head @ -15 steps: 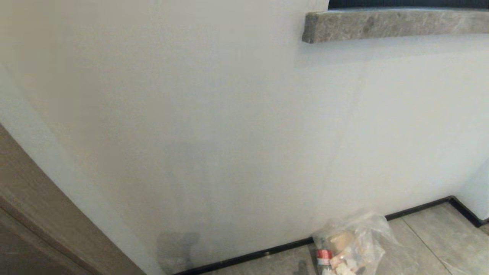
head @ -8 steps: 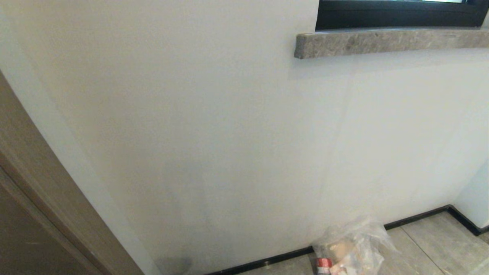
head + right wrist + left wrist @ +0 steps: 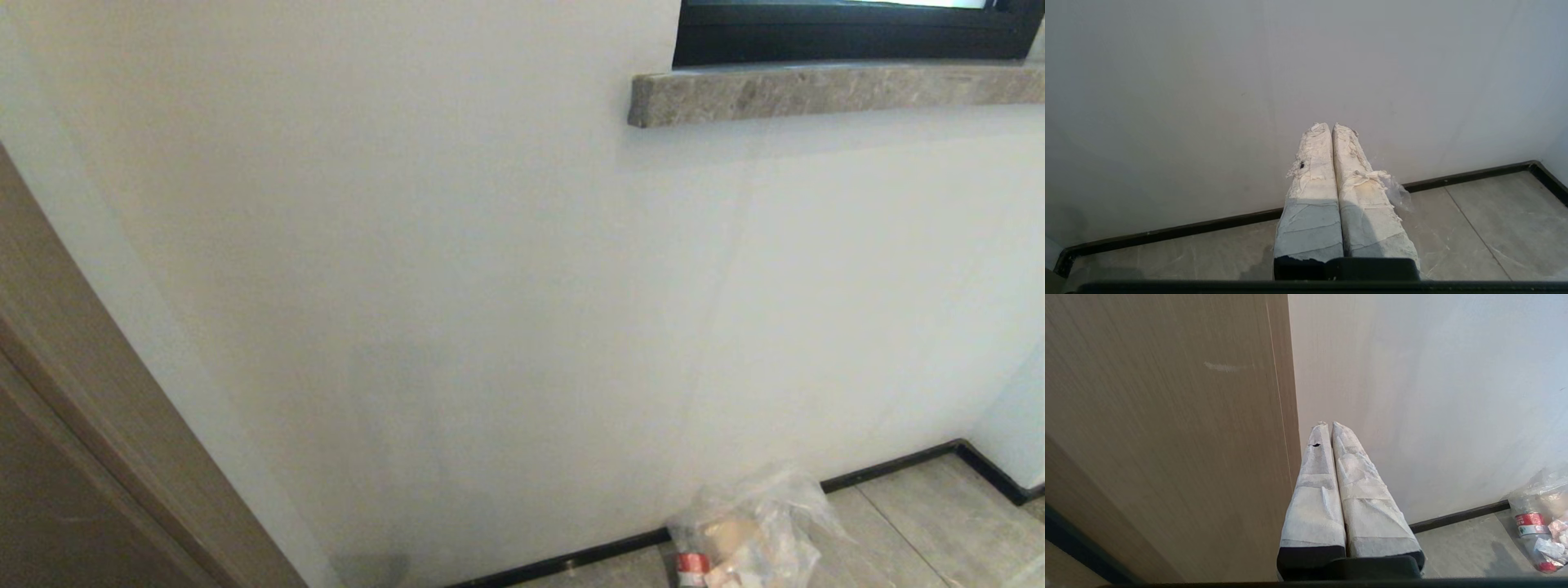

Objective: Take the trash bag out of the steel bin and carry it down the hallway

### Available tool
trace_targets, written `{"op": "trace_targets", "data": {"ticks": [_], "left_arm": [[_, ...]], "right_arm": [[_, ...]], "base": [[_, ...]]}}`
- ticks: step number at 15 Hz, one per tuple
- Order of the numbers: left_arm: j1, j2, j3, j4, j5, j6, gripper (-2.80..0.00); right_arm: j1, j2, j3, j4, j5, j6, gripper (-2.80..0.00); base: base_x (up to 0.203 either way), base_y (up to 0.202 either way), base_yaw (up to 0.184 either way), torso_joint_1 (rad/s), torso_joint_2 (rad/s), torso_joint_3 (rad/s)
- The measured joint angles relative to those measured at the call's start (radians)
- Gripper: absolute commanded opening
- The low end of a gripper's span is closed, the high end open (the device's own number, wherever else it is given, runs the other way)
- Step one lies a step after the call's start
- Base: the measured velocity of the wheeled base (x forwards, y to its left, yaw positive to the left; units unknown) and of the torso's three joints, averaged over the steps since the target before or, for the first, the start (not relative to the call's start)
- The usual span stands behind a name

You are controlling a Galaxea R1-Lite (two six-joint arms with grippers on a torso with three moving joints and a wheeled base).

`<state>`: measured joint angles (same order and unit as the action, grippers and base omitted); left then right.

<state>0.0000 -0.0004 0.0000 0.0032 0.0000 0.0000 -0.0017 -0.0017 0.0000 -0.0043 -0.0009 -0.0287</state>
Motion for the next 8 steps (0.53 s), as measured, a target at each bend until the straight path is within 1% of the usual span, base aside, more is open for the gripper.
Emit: {"op": "trace_targets", "data": {"ticks": [6, 8], "left_arm": [[0.0, 0.0, 0.0, 0.0, 0.0, 0.0, -2.8], [0.0, 0.0, 0.0, 0.0, 0.0, 0.0, -2.8]], "right_arm": [[0.0, 0.0, 0.0, 0.0, 0.0, -0.006, -2.8], [0.0, 0.0, 0.0, 0.001, -0.001, 0.012, -2.8]], "base": [[0.0, 0.0, 0.0, 0.0, 0.0, 0.0], [0.0, 0.0, 0.0, 0.0, 0.0, 0.0]]}}
